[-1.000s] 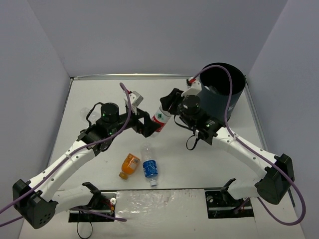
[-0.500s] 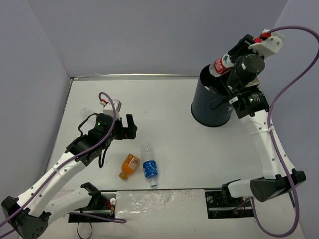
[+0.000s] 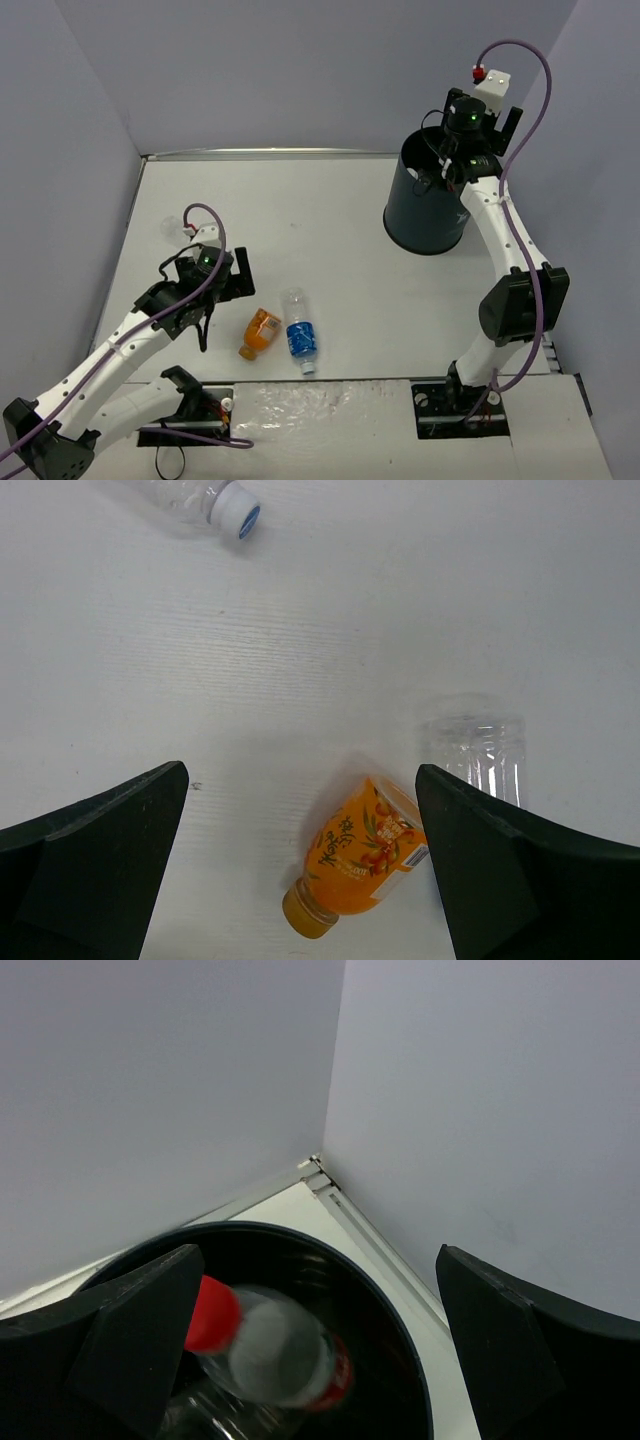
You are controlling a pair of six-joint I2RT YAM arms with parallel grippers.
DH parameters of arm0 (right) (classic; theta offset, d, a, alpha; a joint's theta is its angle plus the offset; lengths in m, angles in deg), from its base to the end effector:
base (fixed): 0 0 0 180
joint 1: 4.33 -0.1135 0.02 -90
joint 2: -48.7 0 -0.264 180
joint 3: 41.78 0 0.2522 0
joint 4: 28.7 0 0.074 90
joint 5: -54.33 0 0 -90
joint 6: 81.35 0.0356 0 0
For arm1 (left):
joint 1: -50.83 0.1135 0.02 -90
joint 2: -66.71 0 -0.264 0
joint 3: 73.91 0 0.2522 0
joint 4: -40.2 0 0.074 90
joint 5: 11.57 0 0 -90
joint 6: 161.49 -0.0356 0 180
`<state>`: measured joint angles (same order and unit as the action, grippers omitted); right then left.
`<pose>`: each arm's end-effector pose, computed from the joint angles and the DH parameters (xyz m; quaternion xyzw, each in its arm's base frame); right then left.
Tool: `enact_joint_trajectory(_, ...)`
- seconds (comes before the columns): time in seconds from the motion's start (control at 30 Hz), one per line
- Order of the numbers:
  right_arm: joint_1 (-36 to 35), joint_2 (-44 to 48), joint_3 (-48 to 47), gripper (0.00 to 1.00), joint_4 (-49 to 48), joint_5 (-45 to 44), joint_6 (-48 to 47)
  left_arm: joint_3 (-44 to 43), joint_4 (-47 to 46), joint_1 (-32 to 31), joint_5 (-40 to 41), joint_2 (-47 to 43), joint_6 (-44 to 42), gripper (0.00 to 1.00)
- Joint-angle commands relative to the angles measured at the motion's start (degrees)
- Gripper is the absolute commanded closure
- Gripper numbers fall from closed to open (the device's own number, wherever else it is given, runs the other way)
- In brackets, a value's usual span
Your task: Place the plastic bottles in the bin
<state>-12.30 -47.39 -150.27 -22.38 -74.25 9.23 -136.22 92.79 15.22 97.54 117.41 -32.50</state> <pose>0.3948 0.0329 0.4410 0.2045 0.6456 -0.1679 0.7164 0.1540 -0.0960 0.2980 -0.0953 0.8948 -0.1278 0.4170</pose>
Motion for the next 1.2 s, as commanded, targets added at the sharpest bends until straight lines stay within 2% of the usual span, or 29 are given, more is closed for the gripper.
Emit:
enact_joint_trajectory(0.0,-0.5,7.4,-5.1,0.00,-2.2,1.7,-0.8,-0.9,0.2,0.0,2.6,-2.3,2.2,0.03)
enact_joint_trajectory(0.1,-0.6,9.9,-5.2,0.00,-1.1,5.1,-0.5,-0.8,0.4,0.0,2.4,-2.1,2.3,0.03)
enact_joint_trajectory(0.2,-0.7,12.9,-4.0,0.00,2.0,11.2,3.5,0.0,0.1,0.0,0.5,-1.9,2.3,0.03)
enact_joint_trajectory(0.27,-0.6,15.5,-2.3,0.00,4.6,14.7,6.0,2.2,-1.6,-0.2,-4.8,-1.5,2.2,0.03)
enact_joint_trajectory(0.33,-0.6,19.4,0.8,0.00,6.9,18.8,9.6,6.3,-5.9,-0.8,-13.7,-1.0,1.9,0.03)
enact_joint_trajectory(0.4,-0.7,21.0,4.3,0.00,7.3,22.8,12.3,8.5,-8.1,-1.9,-17.3,-1.2,2.4,0.03)
enact_joint_trajectory(0.5,-1.0,24.0,9.7,0.00,7.4,27.6,15.5,13.0,-13.1,-3.6,-19.0,-2.3,2.7,0.03)
enact_joint_trajectory(0.67,-1.0,25.4,14.4,0.00,7.3,35.6,18.0,13.6,-13.8,-4.6,-18.9,-2.7,2.2,0.03)
enact_joint_trajectory(0.8,-1.0,26.8,17.1,0.00,7.3,38.0,18.8,12.6,-13.5,-4.7,-18.6,-2.6,1.5,0.03)
enact_joint_trajectory(0.93,-1.0,28.9,20.4,0.00,7.3,40.8,19.8,10.5,-11.5,-4.7,-15.2,-2.5,1.6,0.03)
enact_joint_trajectory(1.07,-1.0,30.6,22.7,0.00,7.3,41.1,20.4,4.7,-6.0,-3.5,3.0,0.8,9.4,0.03)
enact_joint_trajectory(1.1,-1.0,30.7,22.9,0.00,7.3,41.0,20.3,3.0,-4.1,-1.5,6.5,2.0,11.0,0.03)
enact_joint_trajectory(1.17,-1.0,31.0,23.2,0.00,7.3,40.8,20.3,-1.4,-3.0,5.2,6.8,5.0,11.3,0.03)
